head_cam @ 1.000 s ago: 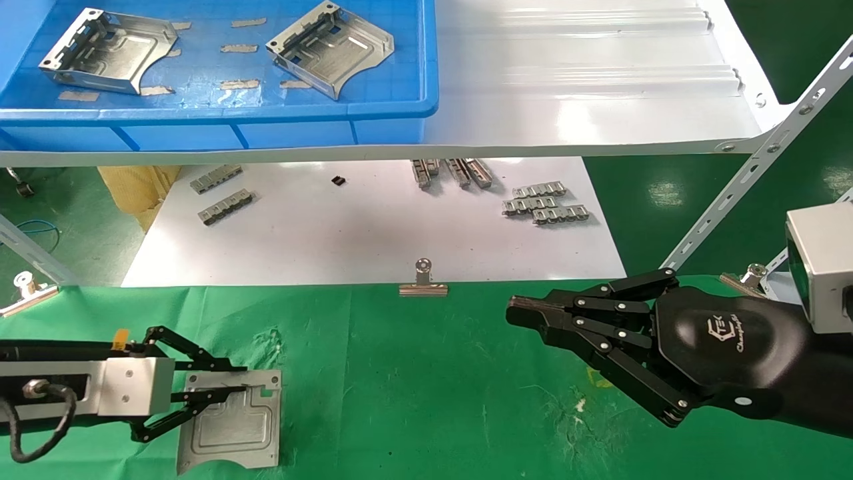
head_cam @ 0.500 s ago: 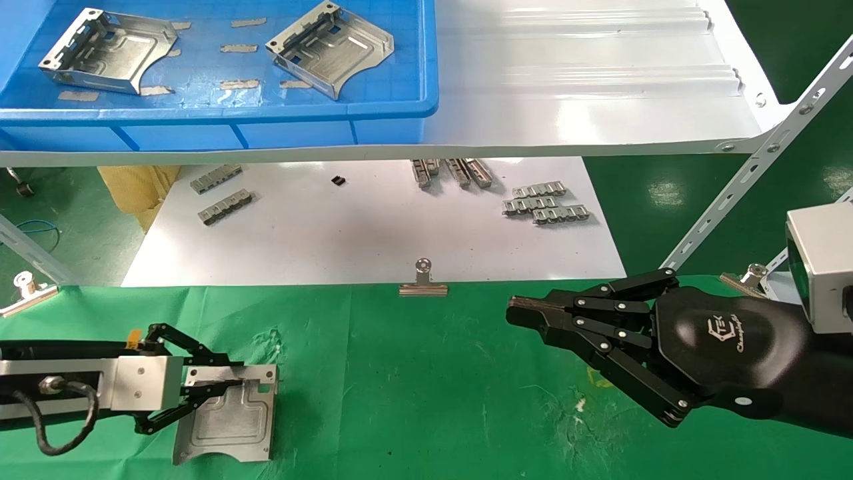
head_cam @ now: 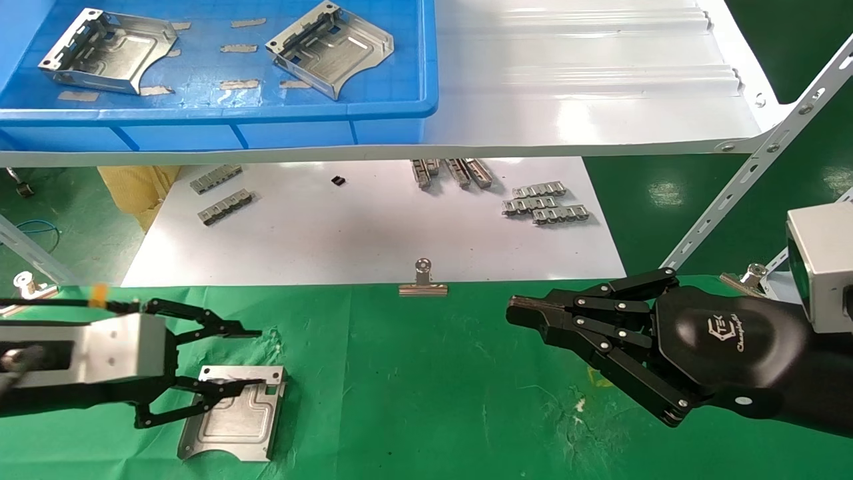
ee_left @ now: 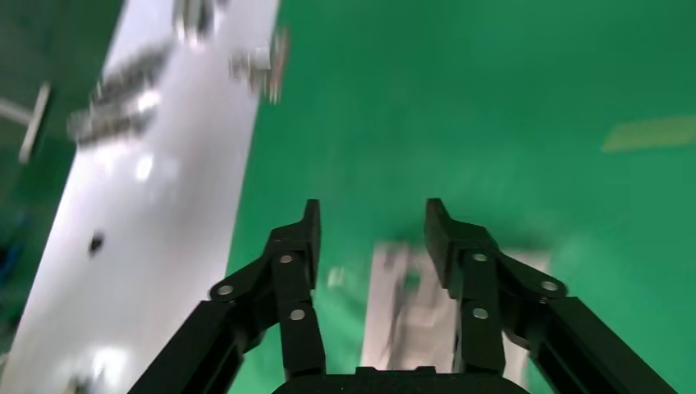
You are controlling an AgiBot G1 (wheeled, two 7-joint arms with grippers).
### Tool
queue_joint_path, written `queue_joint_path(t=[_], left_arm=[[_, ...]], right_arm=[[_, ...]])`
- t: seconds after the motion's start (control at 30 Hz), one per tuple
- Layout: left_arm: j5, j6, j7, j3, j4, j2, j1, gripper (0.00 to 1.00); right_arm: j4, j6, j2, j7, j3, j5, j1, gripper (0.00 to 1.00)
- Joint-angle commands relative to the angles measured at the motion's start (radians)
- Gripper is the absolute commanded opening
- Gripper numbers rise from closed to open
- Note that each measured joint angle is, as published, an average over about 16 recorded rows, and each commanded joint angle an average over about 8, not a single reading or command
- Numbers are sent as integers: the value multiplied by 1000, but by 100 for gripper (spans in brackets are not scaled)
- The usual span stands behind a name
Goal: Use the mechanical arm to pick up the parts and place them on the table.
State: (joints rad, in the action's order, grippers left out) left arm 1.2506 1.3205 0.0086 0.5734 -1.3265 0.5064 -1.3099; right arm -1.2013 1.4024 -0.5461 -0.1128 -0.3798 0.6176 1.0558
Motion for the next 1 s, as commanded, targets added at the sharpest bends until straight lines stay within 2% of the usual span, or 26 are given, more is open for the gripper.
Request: queue_joint_path(t=[0.03,0.07,0.3,0.33,1.0], left_arm=[[-79,44,-30,-16,2,-10,-8,100],[-99,57,-40,-19,3,-12,-10,100],[-159,84,-74,-42,9,-10,2,100],[-166,86,-76,-46,9,-8,6,100],[-295,118,-120,-136,21,33,90,100]], right_arm=[[0,0,0,0,0,0,0,0],[0,0,0,0,0,0,0,6],[0,0,0,0,0,0,0,93],[0,0,0,0,0,0,0,100],[0,0,0,0,0,0,0,100]])
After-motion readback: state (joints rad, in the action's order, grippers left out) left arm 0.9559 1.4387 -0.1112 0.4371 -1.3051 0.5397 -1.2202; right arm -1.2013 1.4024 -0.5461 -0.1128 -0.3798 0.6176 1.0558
